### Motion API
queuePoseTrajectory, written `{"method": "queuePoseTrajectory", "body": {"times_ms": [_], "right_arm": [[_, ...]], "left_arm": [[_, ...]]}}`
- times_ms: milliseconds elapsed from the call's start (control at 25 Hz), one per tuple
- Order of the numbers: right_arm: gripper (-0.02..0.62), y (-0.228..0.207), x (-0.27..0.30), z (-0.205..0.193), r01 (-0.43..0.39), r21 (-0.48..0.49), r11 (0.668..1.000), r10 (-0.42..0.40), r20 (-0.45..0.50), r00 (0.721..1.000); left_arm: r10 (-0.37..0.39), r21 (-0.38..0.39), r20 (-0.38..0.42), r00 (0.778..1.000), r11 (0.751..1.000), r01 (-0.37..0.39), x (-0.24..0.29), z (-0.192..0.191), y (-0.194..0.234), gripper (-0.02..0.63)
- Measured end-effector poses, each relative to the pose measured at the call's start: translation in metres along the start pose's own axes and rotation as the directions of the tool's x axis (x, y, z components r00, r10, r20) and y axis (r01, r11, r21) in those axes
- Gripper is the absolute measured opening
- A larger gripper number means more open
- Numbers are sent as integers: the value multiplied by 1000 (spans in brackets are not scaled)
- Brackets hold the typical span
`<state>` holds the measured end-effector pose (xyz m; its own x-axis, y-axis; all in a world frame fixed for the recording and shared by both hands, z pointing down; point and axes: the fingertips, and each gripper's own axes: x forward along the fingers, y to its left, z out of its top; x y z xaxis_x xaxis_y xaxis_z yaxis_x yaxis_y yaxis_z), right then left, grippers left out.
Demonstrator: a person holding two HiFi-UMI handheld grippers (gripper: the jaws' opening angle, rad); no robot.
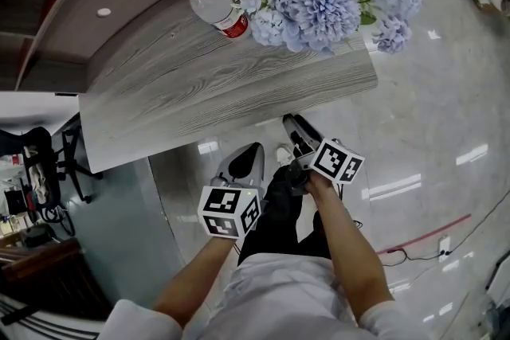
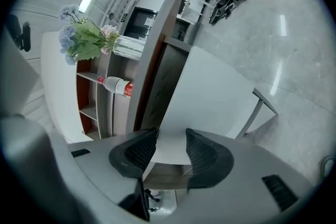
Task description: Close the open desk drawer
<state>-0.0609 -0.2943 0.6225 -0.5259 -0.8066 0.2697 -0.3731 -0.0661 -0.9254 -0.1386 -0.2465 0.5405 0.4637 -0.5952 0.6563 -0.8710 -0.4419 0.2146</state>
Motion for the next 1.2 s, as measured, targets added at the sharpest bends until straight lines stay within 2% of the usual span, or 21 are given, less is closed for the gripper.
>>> {"method": "queuePoseTrajectory", "body": {"times_ms": [120,400,880,1040,1200], "right_arm": [[158,2,6,4,-5,-35,999,5,4,1000],[169,8,25,11,-28,-198,980,20,-42,999],[170,7,21,14,-29,-300,953,6,-76,997],[163,14,1,11,-24,-365,931,-15,-103,995],[135,26,-27,15,-16,-462,887,-41,-112,993]], "left_arm": [[-4,-1,-3,1000,1000,4,3,3,6,3],[-11,2,-1,1000,1000,11,9,9,14,3],[25,-14,18,1000,1000,-25,5,15,17,3],[29,-16,30,999,999,-29,-2,15,2,3],[37,-20,53,998,999,-36,-9,16,-20,3]]}}
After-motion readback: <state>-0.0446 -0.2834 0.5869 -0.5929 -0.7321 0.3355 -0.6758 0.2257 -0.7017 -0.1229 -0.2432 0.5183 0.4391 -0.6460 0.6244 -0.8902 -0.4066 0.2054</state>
